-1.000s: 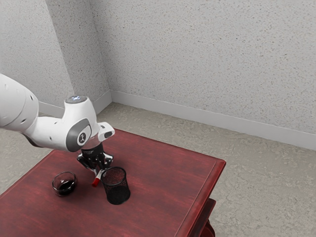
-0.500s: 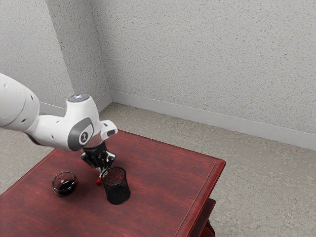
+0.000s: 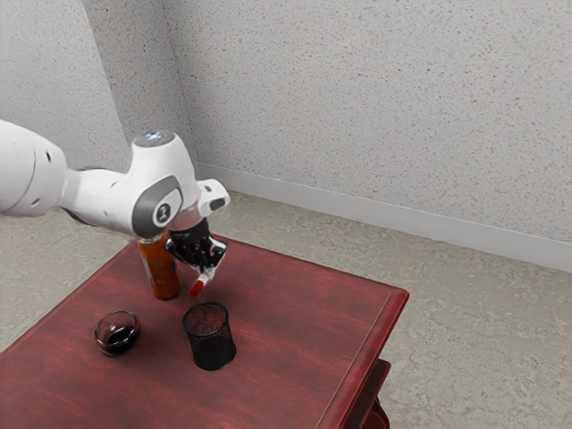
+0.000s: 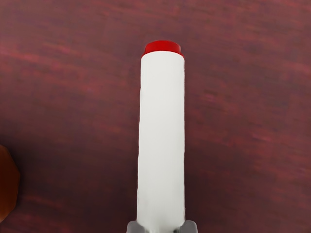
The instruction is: Put the marker into the pen holder.
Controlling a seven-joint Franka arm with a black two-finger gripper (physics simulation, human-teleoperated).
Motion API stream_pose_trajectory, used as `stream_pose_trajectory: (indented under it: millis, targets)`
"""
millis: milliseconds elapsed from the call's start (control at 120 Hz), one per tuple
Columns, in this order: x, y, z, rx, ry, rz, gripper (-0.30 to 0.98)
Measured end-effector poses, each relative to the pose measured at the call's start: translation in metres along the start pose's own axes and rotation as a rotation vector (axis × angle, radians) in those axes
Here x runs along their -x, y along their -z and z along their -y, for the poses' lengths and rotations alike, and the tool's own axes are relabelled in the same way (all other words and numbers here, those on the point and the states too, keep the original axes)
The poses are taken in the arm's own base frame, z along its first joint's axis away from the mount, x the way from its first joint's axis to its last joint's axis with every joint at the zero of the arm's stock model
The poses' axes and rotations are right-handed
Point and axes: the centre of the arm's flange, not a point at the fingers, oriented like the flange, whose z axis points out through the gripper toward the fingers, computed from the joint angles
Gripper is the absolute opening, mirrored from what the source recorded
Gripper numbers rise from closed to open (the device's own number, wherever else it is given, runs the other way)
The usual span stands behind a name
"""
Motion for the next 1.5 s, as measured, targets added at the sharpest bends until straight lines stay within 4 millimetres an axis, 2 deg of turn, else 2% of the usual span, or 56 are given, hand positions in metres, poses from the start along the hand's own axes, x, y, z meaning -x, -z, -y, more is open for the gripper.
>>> stream_pose_trajectory:
  millis: [150,242,342,475,617,725,883,1008,1092,1283,1417,1500]
  targets:
    - [-0.014,0.031,-0.025,-0.017,-0.056,-0.004,-0.1]
    - [-0.015,0.047,-0.027,-0.029,-0.06,0.026,-0.1]
    - [-0.007,0.068,-0.024,-0.035,-0.053,0.083,-0.1]
    - [0.015,0.101,-0.032,-0.027,-0.07,0.18,-0.1]
    - [0.051,0.133,-0.051,-0.023,-0.109,0.318,-0.1]
    - [0.078,0.142,-0.059,-0.041,-0.132,0.444,-0.1]
    - [0.109,0.155,-0.057,-0.078,-0.143,0.599,-0.1]
    - [0.124,0.157,-0.052,-0.113,-0.132,0.702,-0.1]
    - [0.129,0.152,-0.055,-0.131,-0.129,0.751,-0.1]
    - [0.107,0.139,-0.083,-0.167,-0.137,0.768,-0.1]
    - [0.105,0.122,-0.102,-0.189,-0.155,0.788,-0.1]
    - [0.1,0.109,-0.105,-0.199,-0.152,0.799,-0.1]
